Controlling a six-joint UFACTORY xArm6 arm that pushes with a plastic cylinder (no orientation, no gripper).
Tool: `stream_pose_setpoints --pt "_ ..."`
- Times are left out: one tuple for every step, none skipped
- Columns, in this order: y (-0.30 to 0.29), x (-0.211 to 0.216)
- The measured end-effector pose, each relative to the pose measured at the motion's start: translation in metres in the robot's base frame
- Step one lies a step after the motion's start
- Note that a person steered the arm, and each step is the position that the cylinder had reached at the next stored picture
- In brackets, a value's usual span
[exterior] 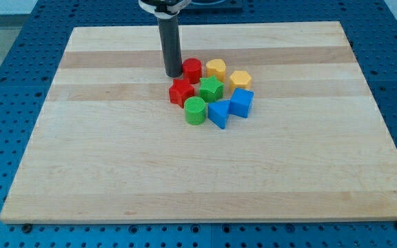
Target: Place the red circle left to the yellow heart
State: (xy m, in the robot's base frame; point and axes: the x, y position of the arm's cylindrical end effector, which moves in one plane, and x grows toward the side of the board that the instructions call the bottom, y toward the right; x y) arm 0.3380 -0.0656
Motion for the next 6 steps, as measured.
stream_pose_setpoints --pt "0.0 0.0" --pt "0.0 -0.002" --pt "0.0 -0.006" --pt "0.0 -0.011" --pt "0.0 -0.018" --pt "0.0 -0.03"
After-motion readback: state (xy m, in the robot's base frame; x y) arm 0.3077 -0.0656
